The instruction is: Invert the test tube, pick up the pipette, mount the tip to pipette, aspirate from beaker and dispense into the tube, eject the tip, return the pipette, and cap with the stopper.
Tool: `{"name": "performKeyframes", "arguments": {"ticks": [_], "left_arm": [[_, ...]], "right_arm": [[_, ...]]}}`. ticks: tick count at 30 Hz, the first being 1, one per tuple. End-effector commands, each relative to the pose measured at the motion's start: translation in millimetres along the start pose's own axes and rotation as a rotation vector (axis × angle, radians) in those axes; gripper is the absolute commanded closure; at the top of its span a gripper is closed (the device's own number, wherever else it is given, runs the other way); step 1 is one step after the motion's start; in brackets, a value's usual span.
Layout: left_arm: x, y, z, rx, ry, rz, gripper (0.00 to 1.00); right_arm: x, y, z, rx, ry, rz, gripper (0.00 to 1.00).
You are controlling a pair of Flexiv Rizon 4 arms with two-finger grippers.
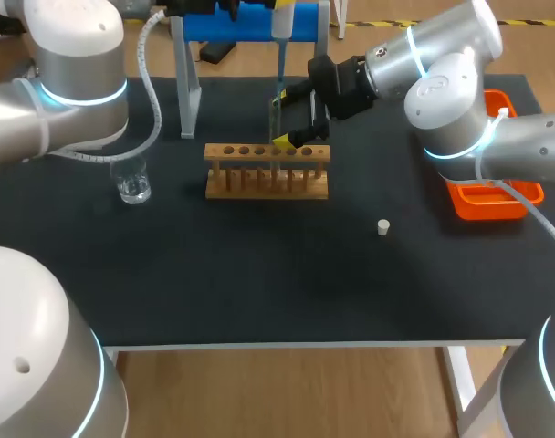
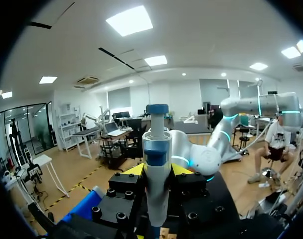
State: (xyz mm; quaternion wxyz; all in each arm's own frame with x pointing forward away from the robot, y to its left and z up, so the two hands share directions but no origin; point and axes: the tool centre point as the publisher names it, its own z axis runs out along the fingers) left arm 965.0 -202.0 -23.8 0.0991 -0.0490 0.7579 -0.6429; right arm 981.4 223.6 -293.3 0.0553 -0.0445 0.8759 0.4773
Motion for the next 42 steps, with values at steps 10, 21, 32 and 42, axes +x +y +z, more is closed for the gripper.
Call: {"name": "performKeyframes", "arguments": {"ticks": [10,21,32,42], "left_arm": [[0.0,-5.6,1,-0.016,-0.004,0.008,1.00],[1.0,-13.2,-4,-0.018,-0.028,0.018,1.00],[8.9,-31.7,-11,-0.020,-0.054,0.060,1.00],[28.9,-38.3,-52,-0.056,-0.152,0.077,1.00]], "right_arm": [[-1,0,0,0.002,0.003,0.000,0.00],[-1,0,0,0.002,0.003,0.000,0.00],[-1,0,0,0.002,0.003,0.000,0.00],[-1,0,0,0.002,0.003,0.000,0.00]]}}
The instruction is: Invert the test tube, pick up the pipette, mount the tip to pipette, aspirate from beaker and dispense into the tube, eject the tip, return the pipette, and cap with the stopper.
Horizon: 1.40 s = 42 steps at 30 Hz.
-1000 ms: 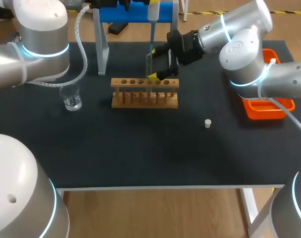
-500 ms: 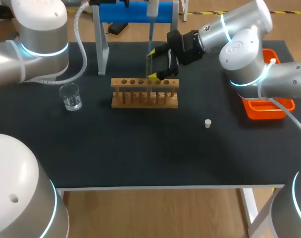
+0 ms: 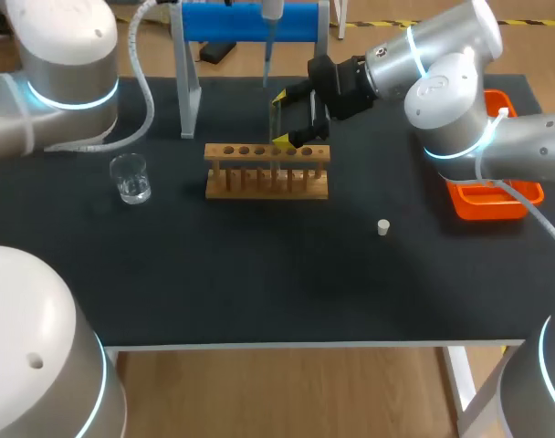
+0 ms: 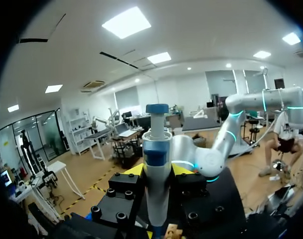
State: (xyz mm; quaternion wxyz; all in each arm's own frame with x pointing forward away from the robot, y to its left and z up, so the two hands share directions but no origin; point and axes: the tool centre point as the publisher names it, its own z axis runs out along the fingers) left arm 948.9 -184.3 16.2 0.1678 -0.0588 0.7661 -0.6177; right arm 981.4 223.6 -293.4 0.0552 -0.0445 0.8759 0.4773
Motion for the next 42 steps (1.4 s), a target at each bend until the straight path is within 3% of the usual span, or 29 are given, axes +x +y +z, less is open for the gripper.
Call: {"name": "performKeyframes", "arguments": {"ticks": [1,9,16,26,42], "left_arm": [[21.2,-0.6,-35,-0.021,-0.044,0.000,1.00],[59.4,9.5,-77,-0.061,-0.079,0.005,1.00],[99.3,34.6,-86,-0.052,-0.062,-0.029,1.00],[135.6,68.8,-59,0.003,0.054,-0.078,1.00],[153.5,81.0,-6,0.044,0.151,-0.103,1.00]], "right_arm": [[-1,0,0,0.002,0.003,0.000,0.00],[-1,0,0,0.002,0.003,0.000,0.00],[-1,0,0,0.002,0.003,0.000,0.00],[-1,0,0,0.002,0.003,0.000,0.00],[-1,0,0,0.002,0.003,0.000,0.00]]}}
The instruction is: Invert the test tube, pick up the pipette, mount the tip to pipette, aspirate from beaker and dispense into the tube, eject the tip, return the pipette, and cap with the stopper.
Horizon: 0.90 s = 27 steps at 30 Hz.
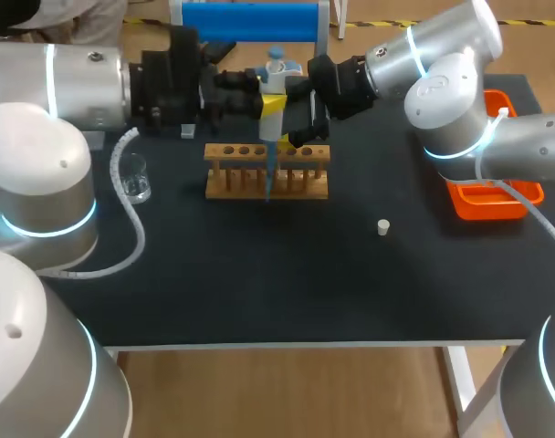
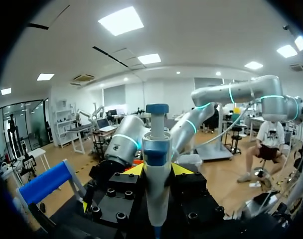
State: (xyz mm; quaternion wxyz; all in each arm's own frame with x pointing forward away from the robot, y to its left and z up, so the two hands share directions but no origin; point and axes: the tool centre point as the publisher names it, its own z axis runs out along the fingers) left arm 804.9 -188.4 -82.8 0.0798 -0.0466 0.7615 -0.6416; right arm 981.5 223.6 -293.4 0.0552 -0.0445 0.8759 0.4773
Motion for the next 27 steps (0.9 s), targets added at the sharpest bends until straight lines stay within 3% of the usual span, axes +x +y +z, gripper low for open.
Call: {"name": "performKeyframes", "arguments": {"ticks": [1,27], "left_arm": [[-3.8,4.5,19.9,0.008,-0.001,-0.005,1.00],[-3.5,6.8,19.4,0.006,-0.022,-0.009,1.00]], "right_arm": [[-0.9,0.0,-0.5,0.002,0.003,0.000,0.00],[-0.9,0.0,-0.5,0.002,0.003,0.000,0.00]]}}
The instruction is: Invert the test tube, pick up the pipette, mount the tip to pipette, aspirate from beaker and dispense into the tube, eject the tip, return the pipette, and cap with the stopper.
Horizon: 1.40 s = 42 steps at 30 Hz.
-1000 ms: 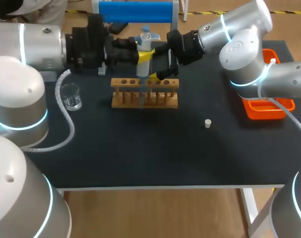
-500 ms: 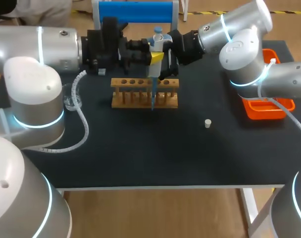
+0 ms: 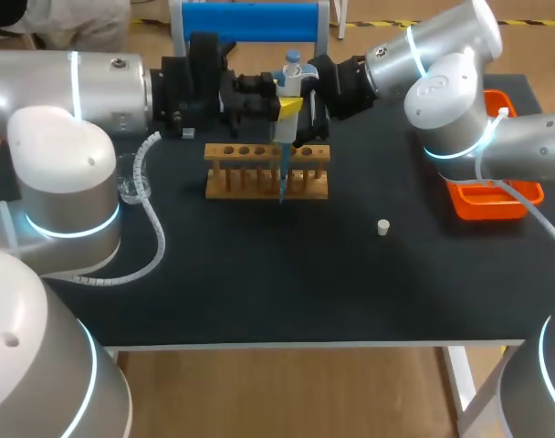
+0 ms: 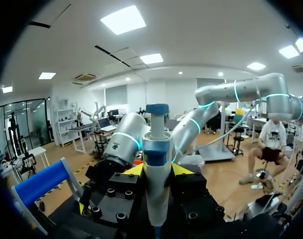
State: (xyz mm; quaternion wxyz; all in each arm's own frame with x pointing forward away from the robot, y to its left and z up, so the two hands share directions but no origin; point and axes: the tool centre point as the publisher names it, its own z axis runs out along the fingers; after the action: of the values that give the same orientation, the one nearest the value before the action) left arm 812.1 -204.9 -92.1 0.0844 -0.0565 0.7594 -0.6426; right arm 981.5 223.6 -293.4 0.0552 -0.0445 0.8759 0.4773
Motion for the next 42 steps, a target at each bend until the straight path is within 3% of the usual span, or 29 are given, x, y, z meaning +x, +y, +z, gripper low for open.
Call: {"name": "performKeyframes", "arguments": {"ticks": [1,9,21,29,35,42], "left_arm": [[0.1,0.2,1,0.003,-0.002,0.001,1.00],[0.1,0.2,1,0.003,-0.002,0.001,1.00],[0.1,0.2,1,0.003,-0.002,0.001,1.00],[0.1,0.2,1,0.003,-0.002,0.001,1.00],[0.1,0.2,1,0.003,-0.002,0.001,1.00],[0.1,0.2,1,0.003,-0.002,0.001,1.00]], "right_arm": [[-1,0,0,0.002,0.003,0.000,0.00],[2,-1,-6,0.003,0.002,-0.004,0.00],[37,-7,-73,-0.036,-0.012,-0.021,0.00],[72,-7,-119,-0.140,-0.025,-0.015,0.00],[101,8,-146,-0.256,-0.009,-0.023,0.00],[122,25,-162,-0.350,0.019,-0.047,0.00]]}}
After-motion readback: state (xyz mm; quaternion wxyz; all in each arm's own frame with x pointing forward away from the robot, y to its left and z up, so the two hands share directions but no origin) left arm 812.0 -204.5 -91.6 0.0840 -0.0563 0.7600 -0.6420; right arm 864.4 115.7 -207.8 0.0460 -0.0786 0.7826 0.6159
